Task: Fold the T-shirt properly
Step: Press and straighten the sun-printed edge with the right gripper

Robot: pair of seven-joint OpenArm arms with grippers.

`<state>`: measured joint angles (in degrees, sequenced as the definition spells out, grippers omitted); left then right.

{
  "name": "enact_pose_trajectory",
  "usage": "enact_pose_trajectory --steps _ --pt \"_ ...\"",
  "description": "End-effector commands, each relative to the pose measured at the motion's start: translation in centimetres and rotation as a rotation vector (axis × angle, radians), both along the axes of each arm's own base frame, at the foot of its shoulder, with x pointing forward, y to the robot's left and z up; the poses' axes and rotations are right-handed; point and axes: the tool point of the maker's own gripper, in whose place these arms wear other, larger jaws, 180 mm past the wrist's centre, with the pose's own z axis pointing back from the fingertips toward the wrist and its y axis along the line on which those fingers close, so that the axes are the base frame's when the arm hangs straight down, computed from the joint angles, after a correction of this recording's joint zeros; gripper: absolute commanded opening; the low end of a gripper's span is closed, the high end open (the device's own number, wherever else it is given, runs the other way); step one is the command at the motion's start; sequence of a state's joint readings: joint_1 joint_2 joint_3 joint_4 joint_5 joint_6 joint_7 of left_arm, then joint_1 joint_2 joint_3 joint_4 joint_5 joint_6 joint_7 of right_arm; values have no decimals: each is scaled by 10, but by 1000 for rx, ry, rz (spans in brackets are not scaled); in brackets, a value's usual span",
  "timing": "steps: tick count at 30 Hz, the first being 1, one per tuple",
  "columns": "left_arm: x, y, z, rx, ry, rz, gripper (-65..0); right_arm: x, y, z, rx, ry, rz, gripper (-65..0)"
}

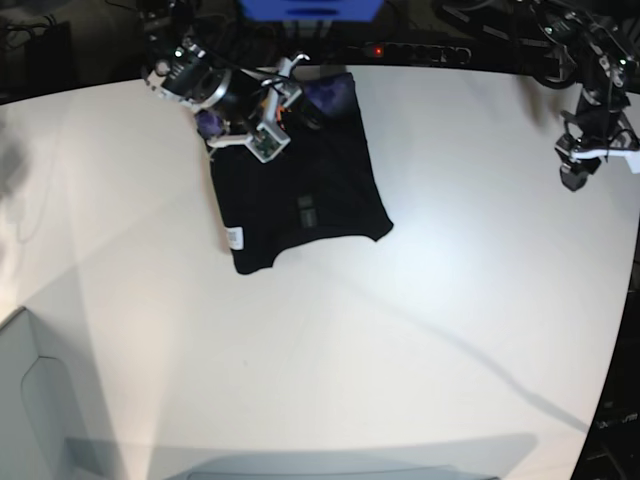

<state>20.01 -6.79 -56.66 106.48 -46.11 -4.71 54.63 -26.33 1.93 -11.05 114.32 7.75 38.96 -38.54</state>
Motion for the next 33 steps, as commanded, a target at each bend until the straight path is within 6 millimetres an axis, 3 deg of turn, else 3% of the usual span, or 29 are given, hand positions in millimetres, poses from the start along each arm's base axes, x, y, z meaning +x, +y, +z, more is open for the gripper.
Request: enact_pose_trajectory --steps 1,6,11,15,19,24,27,30,33 --pt "1 4 9 23 -23 -3 -355 7 14 16 54 -47 25 -308" --pt "-15 6 3 28 18 7 -355 6 49 4 84 -17 129 -310" --pt "-27 6 -3 32 54 7 -355 -8 75 -25 96 63 215 -310" --pt "-35 8 -6 35 76 10 -355 -14 83 -40 158 98 206 -310" --pt "-43 15 -4 40 79 41 -355 -14 84 -31 186 71 199 -310" --pt "-58 27 0 47 68 112 -356 -8 70 15 197 -71 197 -310" --pt "-63 33 4 58 69 133 -357 8 50 37 177 -157 159 -310" --pt "-75 40 5 71 86 154 -358 27 16 33 122 -175 64 -310" --pt "-84 38 3 56 99 153 -358 50 -38 19 39 -170 -90 -310"
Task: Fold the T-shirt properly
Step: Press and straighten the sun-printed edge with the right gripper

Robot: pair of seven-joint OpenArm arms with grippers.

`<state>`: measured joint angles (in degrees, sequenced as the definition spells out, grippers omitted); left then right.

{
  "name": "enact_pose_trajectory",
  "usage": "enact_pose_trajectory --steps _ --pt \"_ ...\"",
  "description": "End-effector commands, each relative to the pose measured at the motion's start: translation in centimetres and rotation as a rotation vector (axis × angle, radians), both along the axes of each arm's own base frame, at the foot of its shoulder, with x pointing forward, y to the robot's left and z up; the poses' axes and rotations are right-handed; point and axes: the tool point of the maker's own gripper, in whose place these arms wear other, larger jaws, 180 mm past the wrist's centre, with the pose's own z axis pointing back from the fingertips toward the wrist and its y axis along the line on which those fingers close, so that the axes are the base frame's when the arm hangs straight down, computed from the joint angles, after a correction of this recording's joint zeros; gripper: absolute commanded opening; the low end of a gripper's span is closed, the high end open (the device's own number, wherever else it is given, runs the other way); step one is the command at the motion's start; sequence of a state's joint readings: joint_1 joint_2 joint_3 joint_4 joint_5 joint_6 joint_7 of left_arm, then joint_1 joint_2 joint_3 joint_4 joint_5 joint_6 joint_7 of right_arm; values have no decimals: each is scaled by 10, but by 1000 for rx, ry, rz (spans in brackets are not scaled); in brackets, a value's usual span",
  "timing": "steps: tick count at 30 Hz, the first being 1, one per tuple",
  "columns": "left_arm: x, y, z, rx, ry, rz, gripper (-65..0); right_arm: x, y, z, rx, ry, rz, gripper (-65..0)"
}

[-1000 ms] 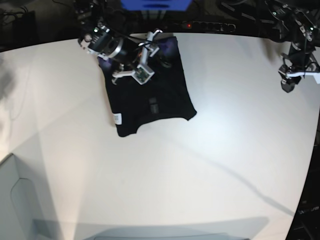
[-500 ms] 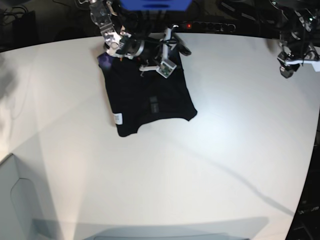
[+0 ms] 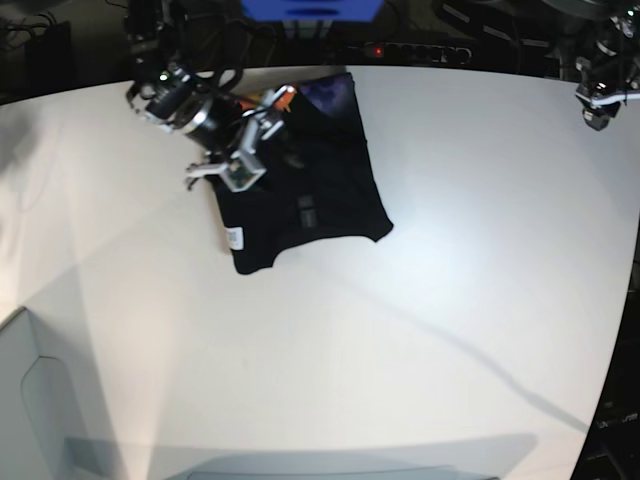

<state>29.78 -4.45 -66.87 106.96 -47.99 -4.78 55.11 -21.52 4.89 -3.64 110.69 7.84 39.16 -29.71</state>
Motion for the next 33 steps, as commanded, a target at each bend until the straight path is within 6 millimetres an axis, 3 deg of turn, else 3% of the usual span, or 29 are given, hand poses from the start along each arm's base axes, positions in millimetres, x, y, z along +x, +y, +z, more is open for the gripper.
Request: enact_pose_trajectory --steps 1,5,8,11,15,23,33 --pt "2 3 11 24 -29 -14 -358 7 -9 7 15 -30 -22 -311" --pt "-4 -2 11 -16 -46 -20 -358 13 -53 -9 -38 3 -134 -362" --pt "-3 -4 11 -27 -52 -22 -358 10 -81 -19 -67 33 -206 -458" --pt "-4 -7 8 -36 -53 -16 -358 5 -94 -25 -84 54 -241 -565" --pt "-5 -7 7 -40 -53 -13 -358 -16 -93 -37 -89 110 -234 -650" --pt "-7 -9 5 -47 -50 -6 -358 -54 -73 -76 -62 259 -187 -650" --pt "-20 -9 1 -50 -11 -4 -382 -66 -76 -81 -68 288 -194 -650"
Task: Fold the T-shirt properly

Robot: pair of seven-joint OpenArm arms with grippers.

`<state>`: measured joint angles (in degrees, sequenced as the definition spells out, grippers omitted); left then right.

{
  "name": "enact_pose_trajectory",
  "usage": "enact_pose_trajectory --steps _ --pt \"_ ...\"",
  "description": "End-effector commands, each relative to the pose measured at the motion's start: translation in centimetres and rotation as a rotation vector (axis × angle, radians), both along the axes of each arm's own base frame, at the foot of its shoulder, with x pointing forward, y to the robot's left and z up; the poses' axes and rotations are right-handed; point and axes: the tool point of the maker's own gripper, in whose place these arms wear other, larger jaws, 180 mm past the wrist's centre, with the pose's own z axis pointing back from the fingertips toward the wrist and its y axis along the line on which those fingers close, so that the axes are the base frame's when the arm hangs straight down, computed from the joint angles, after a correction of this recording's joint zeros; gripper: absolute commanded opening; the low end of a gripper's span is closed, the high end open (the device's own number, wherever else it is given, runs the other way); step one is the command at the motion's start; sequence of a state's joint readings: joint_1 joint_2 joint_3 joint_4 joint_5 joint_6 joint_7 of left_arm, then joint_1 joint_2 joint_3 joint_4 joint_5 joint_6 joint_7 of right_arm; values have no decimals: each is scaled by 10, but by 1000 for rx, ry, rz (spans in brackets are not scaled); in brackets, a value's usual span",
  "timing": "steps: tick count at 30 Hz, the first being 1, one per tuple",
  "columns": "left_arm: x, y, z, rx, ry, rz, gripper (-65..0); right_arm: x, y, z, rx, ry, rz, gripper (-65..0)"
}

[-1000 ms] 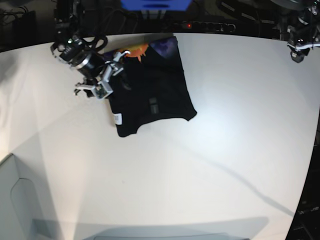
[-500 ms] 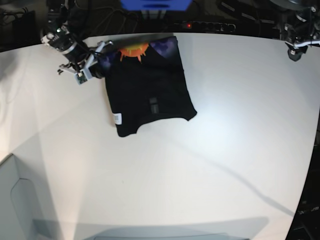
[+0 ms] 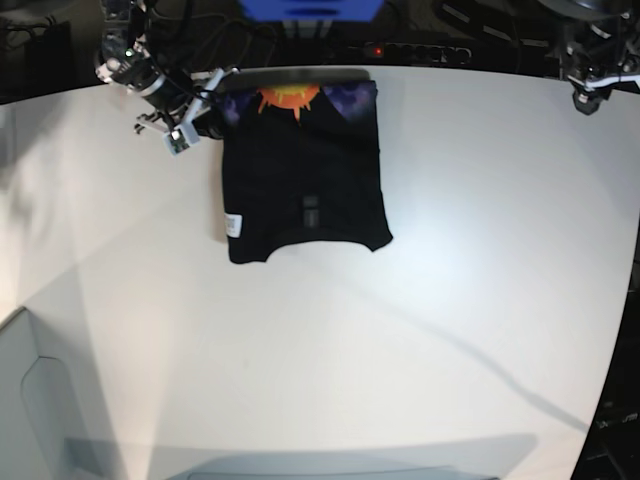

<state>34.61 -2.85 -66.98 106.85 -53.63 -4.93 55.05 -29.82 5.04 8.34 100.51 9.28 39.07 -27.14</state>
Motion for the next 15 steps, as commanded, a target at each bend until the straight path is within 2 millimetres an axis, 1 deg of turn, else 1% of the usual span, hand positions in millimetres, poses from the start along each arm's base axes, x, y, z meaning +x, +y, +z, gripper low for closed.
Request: enact_pose_trajectory --steps 1,2,5,7,8,10,12,14,15 --pt "1 5 8 28 -14 -9 -409 -13 -1 -4 -17 31 23 -650" --pt "0 5 8 29 -12 -7 -443 -16 -1 -5 -17 37 23 -650" --pt "-7 3 5 25 11 -8 -549 -13 -7 -4 -25 33 11 -650" --pt "-13 0 2 10 18 5 -627 -9 -22 -1 -47 21 -33 -650" --pt "-17 -2 0 6 28 8 -650 -3 -29 3 -57 1 -49 -650" --pt "-22 -4 -2 1 42 9 -648 7 -35 14 -66 -38 -76 -650" --pt "-29 -6 -5 -7 58 15 -649 13 -48 24 -90 -72 -114 -650" --pt "-46 -14 -12 -32 95 34 -650 18 -61 34 -111 -101 -158 -650" --pt "-57 -17 -16 -43 122 43 -650 18 -71 40 -131 -113 -186 -650"
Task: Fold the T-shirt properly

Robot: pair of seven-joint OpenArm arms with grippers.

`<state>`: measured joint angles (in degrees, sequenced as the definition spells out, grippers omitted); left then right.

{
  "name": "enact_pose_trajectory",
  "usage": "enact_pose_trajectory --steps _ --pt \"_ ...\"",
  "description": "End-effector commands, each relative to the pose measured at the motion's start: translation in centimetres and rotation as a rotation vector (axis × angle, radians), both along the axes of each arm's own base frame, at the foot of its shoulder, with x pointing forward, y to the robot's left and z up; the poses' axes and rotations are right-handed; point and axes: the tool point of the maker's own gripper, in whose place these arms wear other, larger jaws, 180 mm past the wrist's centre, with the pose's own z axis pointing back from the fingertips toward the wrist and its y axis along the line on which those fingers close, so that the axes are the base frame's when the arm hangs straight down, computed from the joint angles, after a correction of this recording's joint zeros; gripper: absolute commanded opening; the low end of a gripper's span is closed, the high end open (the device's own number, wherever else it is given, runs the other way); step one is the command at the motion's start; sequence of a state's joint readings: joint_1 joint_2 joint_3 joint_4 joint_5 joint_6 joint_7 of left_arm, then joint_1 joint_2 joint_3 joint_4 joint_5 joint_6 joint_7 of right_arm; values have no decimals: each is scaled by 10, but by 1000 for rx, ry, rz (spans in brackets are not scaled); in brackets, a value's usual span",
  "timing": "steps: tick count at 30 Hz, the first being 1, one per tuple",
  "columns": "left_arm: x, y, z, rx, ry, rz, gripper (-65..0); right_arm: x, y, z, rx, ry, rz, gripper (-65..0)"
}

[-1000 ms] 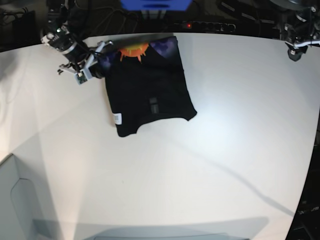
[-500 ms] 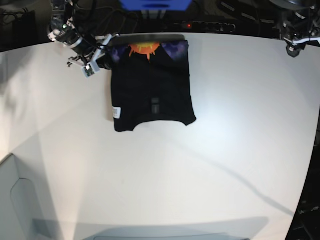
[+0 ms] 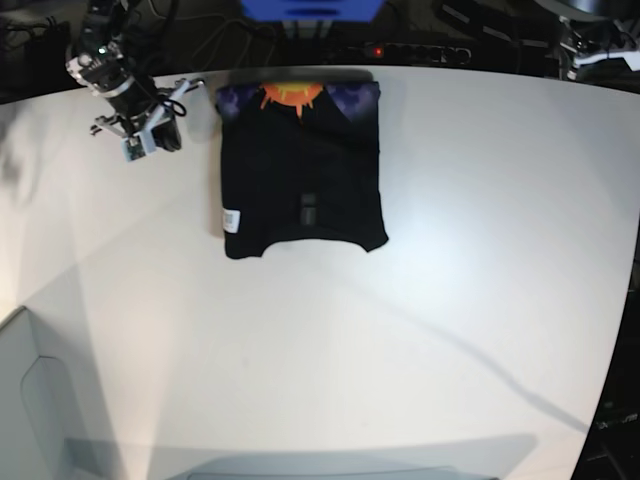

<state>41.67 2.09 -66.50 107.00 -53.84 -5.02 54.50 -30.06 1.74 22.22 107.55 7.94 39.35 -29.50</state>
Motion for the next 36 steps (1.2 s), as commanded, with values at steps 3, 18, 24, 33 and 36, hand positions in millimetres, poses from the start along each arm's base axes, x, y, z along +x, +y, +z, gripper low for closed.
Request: enact_pose_trajectory --steps 3,18,24,33,36 --pt "-29 -3 -4 17 107 -20 -650 -9 -23 13 -39 -17 -64 -650" --pt "-85 -55 -136 63 596 -363 -650 -196 -57 -60 -67 548 -179 -650" --pt "-97 -84 -224 70 632 -564 -650 -225 -26 -130 145 618 -265 -650" --pt "-76 -99 -287 99 661 -728 -650 -238 27 -212 234 643 -375 -650" --pt "-55 -110 -292 110 646 -814 -650 -237 20 -229 126 608 -372 -650"
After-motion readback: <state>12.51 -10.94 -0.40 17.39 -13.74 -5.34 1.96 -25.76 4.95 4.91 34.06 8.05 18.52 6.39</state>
